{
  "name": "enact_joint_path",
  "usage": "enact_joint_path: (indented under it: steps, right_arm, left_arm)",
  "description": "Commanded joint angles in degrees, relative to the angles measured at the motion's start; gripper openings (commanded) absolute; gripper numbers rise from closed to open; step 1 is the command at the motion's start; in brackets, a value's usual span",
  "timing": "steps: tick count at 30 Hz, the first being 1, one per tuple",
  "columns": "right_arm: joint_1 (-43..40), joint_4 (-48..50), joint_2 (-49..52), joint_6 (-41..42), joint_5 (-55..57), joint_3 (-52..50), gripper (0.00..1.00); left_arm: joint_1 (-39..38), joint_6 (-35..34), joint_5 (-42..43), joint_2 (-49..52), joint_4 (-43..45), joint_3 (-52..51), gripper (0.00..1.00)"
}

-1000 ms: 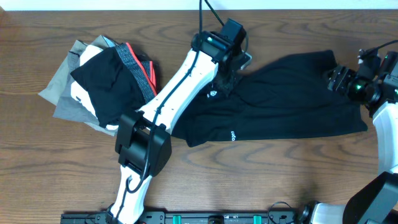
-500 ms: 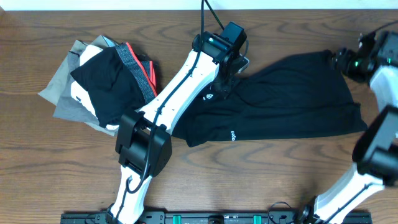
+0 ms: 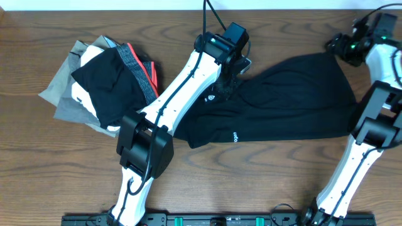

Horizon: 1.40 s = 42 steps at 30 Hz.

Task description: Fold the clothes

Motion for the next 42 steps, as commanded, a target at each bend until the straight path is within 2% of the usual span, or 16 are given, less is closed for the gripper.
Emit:
enact_joint_path:
  steps: [1,4,6,9,11,16,28,34,42]
  right_arm:
    - [2.12,-0.57,1.51,-0.81,1.14,1.38,0.76]
    - [3.17,-1.27,2.23,-0.81,2.78,1.38,0.72]
    - [3.74,-2.14,2.45,-0.81,4.5,1.36,0.63]
    - [4.24,-4.0,2.45,-0.83,8.13,1.36,0.44]
    - [4.2,-5.51,2.45,-0.83,9.97,1.38,0.26]
    - [2.89,-8.7,1.27,-0.83,10.34,1.4,0.01]
    - [-2.91,-13.44,-14.25,-3.85,8.26,1.38,0.01]
    - [-4.31,-19.19,-16.24,-3.8,8.48,1.38,0.01]
    - [-5.57,-29.27,-17.2,-4.96,9.18,1.38,0.01]
  left_arm:
    - [0.24,0.13,-0.7,-0.57,0.11,0.37,0.06]
    - [0.24,0.13,-0.7,-0.57,0.09,0.37,0.06]
    - [0.24,0.11,-0.7,-0.57,0.09,0.37,0.06]
    - [0.24,0.11,-0.7,-0.57,0.09,0.37,0.06]
    - [0.24,0.11,-0.7,-0.57,0.09,0.37,0.06]
    - [0.24,0.13,-0.7,-0.57,0.07,0.37,0.06]
    - [0.24,0.15,-0.7,-1.64,-0.13,0.37,0.06]
    - [0.24,0.15,-0.7,-3.34,-2.08,0.37,0.06]
    - [0.17,0.11,-0.63,-3.8,-10.27,0.37,0.06]
